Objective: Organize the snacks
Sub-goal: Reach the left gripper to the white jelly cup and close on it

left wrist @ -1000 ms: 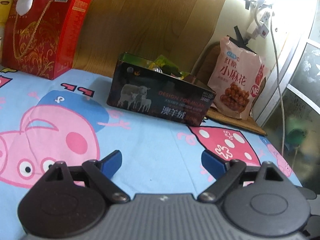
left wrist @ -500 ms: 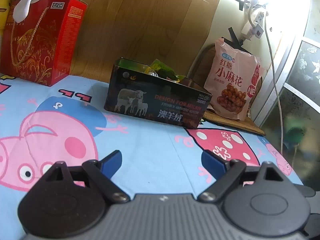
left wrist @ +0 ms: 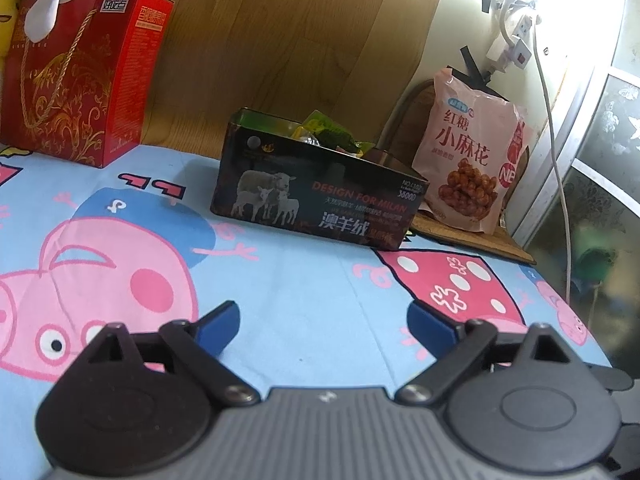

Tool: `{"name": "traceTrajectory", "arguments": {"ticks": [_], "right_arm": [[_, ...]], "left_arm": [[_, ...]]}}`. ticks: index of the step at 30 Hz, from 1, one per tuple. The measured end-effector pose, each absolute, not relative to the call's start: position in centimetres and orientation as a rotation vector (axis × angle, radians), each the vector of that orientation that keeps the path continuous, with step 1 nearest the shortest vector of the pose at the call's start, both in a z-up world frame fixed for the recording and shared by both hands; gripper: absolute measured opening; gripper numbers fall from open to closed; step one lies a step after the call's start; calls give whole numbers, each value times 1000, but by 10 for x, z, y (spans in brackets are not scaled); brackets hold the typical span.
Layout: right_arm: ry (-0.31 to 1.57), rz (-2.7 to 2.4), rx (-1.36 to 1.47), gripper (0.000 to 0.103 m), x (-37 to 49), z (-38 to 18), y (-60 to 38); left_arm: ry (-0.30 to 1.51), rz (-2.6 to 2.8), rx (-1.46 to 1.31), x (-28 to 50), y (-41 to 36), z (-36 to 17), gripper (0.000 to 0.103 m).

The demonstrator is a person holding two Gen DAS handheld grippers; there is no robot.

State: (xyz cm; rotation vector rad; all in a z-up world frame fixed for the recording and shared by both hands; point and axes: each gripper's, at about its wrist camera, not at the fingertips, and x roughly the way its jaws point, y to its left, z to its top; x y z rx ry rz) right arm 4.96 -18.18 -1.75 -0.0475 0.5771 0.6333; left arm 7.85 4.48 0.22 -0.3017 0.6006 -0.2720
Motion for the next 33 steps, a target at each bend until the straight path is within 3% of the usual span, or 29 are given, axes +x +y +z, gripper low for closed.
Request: {"name": "traceTrajectory", "arguments": {"ticks": [14,24,33], "right_arm": [[577,635,-48,79,50,-17,-182],[569,629,-69,79,48,-17,-180],[545,665,-100,78,48,-12,-172]], "left_arm": [[640,-243,-315,84,51,0,99],[615,-377,-412,76,57,8,88],[594,-570,-278,49,12,29,88]]}}
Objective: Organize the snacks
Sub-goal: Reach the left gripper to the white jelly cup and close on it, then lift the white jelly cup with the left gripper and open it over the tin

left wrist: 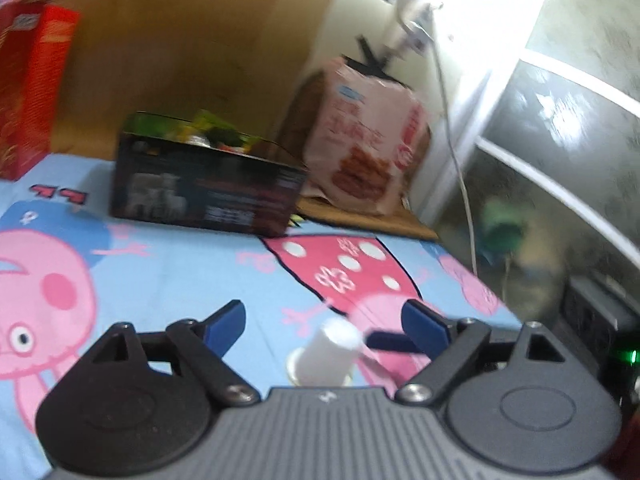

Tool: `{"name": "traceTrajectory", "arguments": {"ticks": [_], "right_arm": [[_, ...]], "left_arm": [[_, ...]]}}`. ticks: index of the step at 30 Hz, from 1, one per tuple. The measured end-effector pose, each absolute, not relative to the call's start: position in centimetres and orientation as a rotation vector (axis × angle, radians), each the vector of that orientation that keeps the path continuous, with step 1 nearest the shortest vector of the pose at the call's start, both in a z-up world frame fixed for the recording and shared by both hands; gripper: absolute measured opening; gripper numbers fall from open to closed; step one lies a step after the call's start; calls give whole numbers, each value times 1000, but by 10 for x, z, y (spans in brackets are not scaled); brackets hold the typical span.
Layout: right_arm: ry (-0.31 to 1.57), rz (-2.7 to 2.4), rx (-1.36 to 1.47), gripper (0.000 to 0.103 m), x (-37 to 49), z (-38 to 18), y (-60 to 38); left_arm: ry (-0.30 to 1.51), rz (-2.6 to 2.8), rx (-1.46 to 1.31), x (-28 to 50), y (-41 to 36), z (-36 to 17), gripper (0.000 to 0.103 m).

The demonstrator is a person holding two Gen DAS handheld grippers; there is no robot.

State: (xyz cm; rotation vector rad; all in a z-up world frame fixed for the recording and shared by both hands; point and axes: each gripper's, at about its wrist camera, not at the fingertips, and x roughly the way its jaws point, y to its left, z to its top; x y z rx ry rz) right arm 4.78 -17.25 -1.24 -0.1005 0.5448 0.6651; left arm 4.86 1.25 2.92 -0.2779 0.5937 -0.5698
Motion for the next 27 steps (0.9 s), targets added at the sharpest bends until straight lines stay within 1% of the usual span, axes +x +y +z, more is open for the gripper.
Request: {"name": "traceTrajectory", "arguments": {"ticks": [2,3,4,5,6,7,8,10,12,17,23,27], "right_arm": [[544,669,-117,77,49,-12,-169],[547,669,-128,75,50,-12,-167],[551,671,-141,70,51,-12,-164],[556,676,-154,65,52,-13,-162],[562,681,-166,62,53,-14,-159],[567,685,-177,50,55,-14,-157],[574,689,-188,45,56,-16,-155],[562,685,-196,40,57,-15,-153],[557,686,-186,40,61,-12,-151],[454,687,-221,40,70,8,-137],[304,670,-281,40,117,45,-114],[265,663,-269,40,167,64,-105]], "left_arm": [[614,-576,-238,48,1,28,87],[628,-578,-230,49,-3,26,82],[649,-581,-224,52,-7,25,78],[671,-582,-222,54,-10,23,63],[704,-586,-225,60,-13,19,48],[729,-587,-233,63,-14,15,46],[738,-576,-238,66,-13,12,42],[747,-558,-252,68,-10,11,40],[733,-546,-262,69,-4,15,40],[642,-508,-227,81,8,46,40],[513,-454,-189,132,26,91,41],[469,-406,-175,181,35,102,41]]}}
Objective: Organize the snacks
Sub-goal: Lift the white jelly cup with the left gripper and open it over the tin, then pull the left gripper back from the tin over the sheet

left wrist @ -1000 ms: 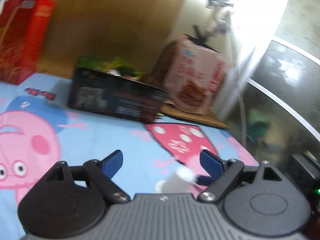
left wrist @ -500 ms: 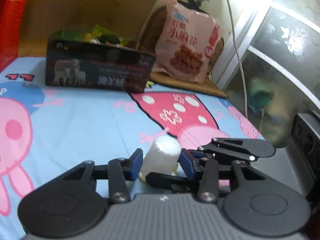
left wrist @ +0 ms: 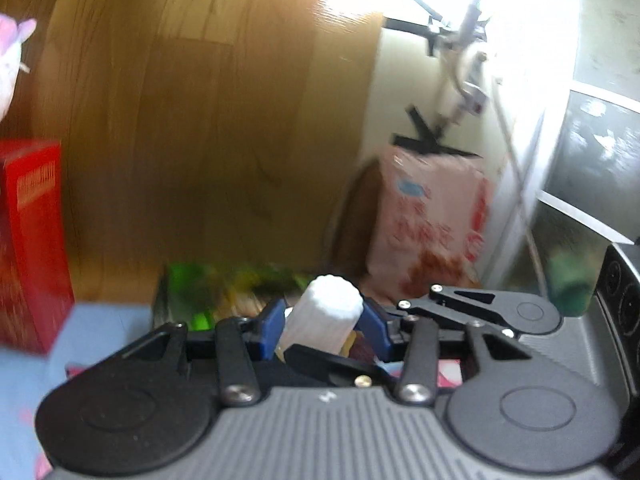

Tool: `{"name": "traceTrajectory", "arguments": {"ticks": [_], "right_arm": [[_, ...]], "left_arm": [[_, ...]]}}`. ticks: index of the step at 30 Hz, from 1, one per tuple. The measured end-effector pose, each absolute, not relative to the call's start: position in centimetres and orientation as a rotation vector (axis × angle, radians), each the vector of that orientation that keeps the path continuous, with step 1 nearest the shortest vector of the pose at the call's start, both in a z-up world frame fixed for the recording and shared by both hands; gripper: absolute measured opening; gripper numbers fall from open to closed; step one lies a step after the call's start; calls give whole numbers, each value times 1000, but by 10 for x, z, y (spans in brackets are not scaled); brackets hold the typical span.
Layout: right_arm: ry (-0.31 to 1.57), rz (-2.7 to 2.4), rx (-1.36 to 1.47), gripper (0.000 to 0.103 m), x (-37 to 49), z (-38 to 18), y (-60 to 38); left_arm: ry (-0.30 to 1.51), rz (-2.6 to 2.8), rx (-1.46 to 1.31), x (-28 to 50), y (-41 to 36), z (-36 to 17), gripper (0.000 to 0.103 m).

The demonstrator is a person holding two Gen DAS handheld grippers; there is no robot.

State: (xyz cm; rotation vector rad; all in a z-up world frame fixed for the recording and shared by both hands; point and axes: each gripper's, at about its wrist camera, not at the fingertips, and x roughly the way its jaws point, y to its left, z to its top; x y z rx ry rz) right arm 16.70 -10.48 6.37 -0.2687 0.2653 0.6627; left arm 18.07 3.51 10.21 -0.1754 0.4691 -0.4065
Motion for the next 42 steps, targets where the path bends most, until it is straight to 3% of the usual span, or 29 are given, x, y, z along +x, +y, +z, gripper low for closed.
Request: {"name": "traceTrajectory", "arguments": {"ticks": [6,8,10,12,15,19,21,25,31,34,42], "right_arm": [[312,631,-270,42,231,47,-85],[338,622,-255,48,240,39,-86],[315,629,-219,56,231,37,-97],[294,618,-179,56,218,36,-110],[300,605,-89,56,194,34,-134],[293,520,21,77,151,23,-162],[280,475,69,83,133,18,-169],[238,374,149,99,99,10,-176],[285,302,264,103,64,4,-186],[297,293,274,103,55,3,-184],[321,302,298,103,38,1,-181]], "left_arm": [[516,-308,-199,244,50,78,48],[541,-278,-222,251,58,70,49],[514,-270,-267,244,71,68,55],[501,-243,-298,238,81,67,63],[504,-214,-314,218,87,64,64],[516,-184,-260,181,75,56,68],[520,-164,-232,160,65,52,76],[556,-110,-153,124,37,41,76],[616,-59,-92,86,15,32,80],[626,-33,-98,72,15,30,99],[628,59,-69,55,23,31,103]]}}
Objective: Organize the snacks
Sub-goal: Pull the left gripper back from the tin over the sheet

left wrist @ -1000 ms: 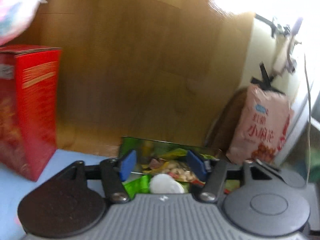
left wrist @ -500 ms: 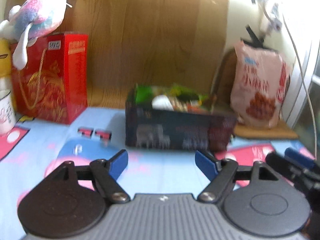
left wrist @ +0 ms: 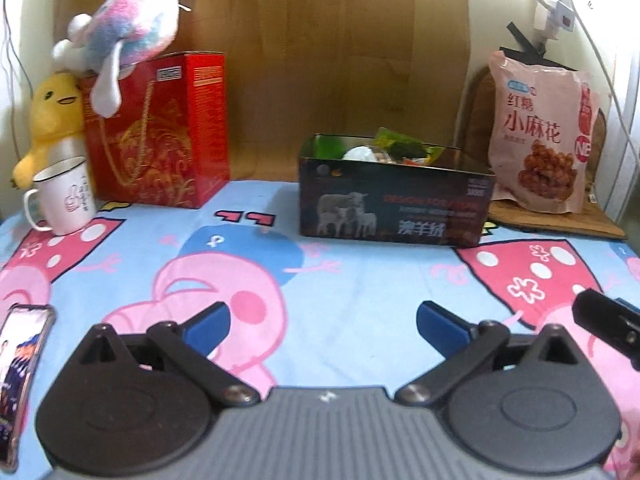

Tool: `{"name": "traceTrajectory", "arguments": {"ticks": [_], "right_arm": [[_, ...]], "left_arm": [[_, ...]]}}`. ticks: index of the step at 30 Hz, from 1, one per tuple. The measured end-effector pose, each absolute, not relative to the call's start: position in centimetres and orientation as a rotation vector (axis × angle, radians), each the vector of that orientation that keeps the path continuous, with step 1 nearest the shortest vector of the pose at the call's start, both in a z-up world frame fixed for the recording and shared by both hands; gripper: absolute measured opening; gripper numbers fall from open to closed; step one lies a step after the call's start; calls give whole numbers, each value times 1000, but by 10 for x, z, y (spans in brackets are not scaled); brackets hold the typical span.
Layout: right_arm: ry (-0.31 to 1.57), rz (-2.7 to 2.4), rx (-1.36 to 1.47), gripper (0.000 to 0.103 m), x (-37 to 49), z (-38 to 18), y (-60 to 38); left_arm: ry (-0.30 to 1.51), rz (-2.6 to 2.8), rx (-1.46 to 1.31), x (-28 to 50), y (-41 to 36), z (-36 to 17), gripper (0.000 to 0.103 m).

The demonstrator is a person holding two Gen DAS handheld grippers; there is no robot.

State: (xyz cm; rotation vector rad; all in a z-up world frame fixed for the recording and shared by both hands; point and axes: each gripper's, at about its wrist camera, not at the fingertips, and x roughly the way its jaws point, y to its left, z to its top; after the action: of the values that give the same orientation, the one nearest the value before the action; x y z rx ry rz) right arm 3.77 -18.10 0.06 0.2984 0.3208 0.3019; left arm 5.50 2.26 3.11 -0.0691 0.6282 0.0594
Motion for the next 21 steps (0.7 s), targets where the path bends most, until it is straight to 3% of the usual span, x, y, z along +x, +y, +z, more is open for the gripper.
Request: {"name": "traceTrajectory", "arguments": {"ticks": [21], "right_arm": [[336,323,280,103,29,-6,-173]], "left_arm": [[642,113,-16,50,18,22,103]]}}
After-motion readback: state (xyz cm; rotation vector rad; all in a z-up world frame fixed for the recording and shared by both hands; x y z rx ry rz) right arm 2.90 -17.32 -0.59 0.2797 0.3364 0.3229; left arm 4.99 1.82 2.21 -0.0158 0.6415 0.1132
